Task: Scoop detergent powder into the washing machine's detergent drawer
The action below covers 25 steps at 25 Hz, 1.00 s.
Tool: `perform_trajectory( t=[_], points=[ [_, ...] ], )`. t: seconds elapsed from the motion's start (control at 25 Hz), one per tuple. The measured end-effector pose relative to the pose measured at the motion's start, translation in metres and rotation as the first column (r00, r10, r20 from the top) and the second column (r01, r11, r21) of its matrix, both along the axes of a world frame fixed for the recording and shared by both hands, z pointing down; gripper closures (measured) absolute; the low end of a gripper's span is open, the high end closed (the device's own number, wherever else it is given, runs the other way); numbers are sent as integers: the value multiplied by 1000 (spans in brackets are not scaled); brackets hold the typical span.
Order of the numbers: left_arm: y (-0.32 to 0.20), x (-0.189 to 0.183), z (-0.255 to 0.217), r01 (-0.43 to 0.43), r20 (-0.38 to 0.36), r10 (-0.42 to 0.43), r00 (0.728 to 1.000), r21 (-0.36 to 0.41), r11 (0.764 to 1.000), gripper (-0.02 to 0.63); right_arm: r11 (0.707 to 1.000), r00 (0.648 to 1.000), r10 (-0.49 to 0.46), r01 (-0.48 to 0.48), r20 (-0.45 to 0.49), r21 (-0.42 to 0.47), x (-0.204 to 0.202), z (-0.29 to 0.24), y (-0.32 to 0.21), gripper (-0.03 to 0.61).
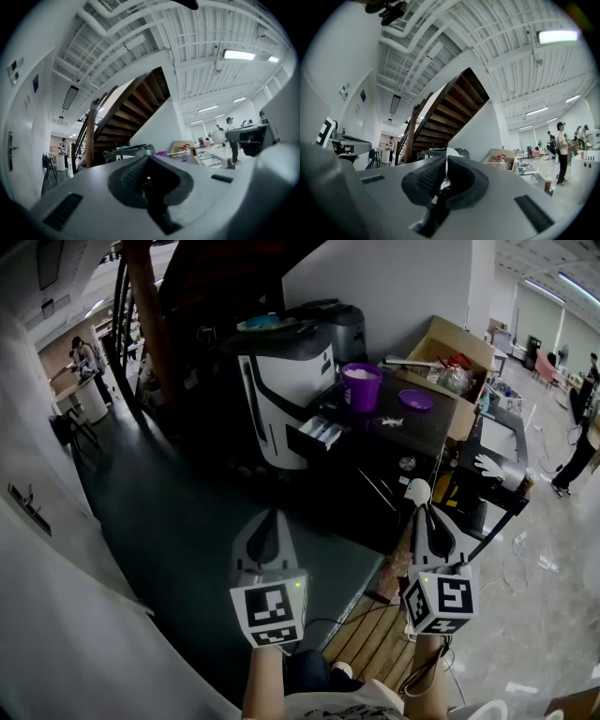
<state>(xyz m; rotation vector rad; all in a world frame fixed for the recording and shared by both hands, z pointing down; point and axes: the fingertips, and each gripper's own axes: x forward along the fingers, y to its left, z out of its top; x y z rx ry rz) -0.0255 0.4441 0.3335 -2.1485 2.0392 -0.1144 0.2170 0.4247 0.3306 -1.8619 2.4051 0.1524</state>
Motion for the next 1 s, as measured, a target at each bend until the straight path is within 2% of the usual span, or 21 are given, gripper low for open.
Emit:
perform_trajectory(
  t=[0.72,1.0],
  points=[
    [-20,15,4,21,-6,-21,1000,1,1000,612,999,999,-34,34,-24,9,9,2,-25,557],
    [-17,3,10,56,3,-56,998,-18,998,612,999,998,-50,50,30,-4,3,6,-34,557]
  ],
)
